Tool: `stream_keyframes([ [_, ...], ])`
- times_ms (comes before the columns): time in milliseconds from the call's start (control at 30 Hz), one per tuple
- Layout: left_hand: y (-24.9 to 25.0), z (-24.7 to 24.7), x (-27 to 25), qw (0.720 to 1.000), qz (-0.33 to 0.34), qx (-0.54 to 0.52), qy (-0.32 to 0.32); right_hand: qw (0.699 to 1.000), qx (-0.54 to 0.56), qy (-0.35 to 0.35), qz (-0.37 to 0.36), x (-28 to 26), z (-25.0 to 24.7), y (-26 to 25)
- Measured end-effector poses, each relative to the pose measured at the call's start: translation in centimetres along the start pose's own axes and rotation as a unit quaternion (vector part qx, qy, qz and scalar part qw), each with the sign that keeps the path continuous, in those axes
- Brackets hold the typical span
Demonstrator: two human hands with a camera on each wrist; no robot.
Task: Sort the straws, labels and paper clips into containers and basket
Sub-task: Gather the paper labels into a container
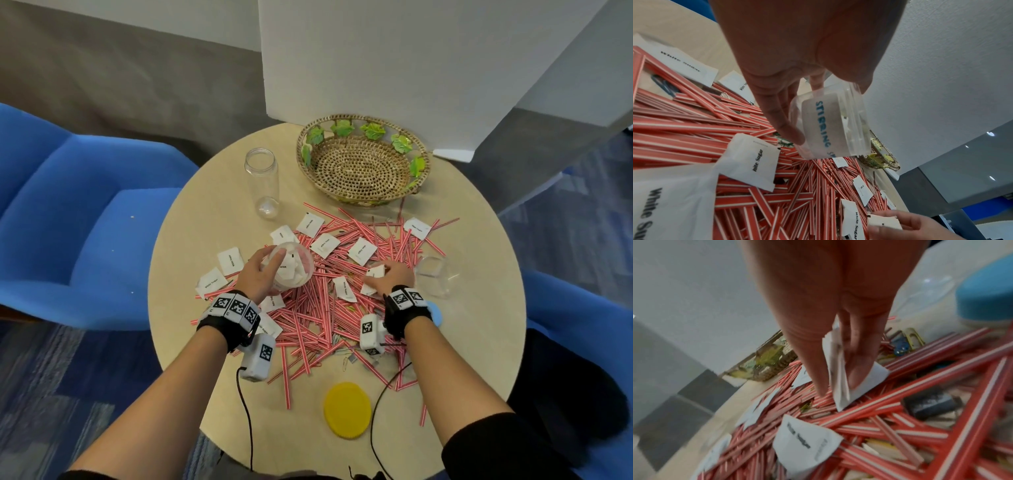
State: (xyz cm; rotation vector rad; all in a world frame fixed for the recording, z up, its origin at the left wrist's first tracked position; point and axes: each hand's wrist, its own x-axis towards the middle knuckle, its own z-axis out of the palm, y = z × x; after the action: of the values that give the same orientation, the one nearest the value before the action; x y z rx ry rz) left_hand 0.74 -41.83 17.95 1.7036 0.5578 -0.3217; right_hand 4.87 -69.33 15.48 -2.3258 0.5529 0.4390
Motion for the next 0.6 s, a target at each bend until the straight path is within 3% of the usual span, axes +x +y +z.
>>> stream_keyframes([
  [100, -0.1, -0.1, 0.1, 1.0, -0.001, -0.001, 0.009, 0.993, -0.105, -0.046, -0.009, -0.3, 0.3, -0.7],
  [200, -0.3, -0.2, 0.2, 1.0, -0.005, -0.003, 0.012, 0.985, -0.168, -0.046, 0.006, -0.4, 0.7, -0.9],
  [600, -0.1, 0.1, 0.1, 1.0, 0.004, -0.001, 0.005, 0.982, -0.176, -0.06, 0.026, -0.9, -1.0, 0.1],
])
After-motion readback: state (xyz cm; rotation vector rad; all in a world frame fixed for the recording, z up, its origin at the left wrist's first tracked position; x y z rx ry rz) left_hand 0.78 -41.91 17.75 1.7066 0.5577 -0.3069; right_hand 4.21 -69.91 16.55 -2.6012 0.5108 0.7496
